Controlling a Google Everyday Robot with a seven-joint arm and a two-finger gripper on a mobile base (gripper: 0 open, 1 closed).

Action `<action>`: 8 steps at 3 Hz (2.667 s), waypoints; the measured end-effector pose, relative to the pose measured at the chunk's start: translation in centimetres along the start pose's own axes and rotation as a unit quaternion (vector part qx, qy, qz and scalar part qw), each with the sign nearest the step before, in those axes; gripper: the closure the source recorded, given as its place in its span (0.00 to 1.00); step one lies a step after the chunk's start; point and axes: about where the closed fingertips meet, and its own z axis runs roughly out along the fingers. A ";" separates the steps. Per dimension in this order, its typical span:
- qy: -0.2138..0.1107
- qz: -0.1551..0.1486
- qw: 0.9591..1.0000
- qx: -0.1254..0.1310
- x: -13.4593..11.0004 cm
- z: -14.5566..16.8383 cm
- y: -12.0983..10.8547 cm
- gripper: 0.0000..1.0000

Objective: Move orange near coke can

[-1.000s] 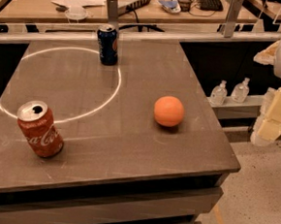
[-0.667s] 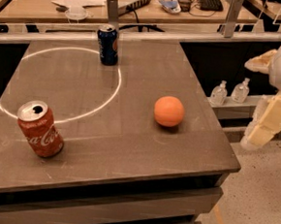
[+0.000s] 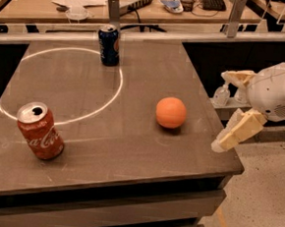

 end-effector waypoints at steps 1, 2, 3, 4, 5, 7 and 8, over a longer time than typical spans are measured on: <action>0.008 -0.001 1.000 -0.002 0.0 -0.2 0.2 0.00; 0.003 0.001 1.000 -0.004 0.0 0.1 0.2 0.00; -0.046 0.023 0.999 -0.015 0.1 3.0 0.1 0.00; -0.095 0.038 0.994 -0.040 -0.5 6.9 0.1 0.00; -0.115 0.043 0.991 -0.053 -0.9 8.7 0.2 0.00; -0.158 0.031 0.984 -0.079 -3.6 11.4 0.4 0.47; -0.173 0.028 0.981 -0.087 -4.6 11.8 0.3 0.69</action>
Offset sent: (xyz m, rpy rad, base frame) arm 0.0114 0.0199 -0.0410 0.1467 0.0421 -0.0011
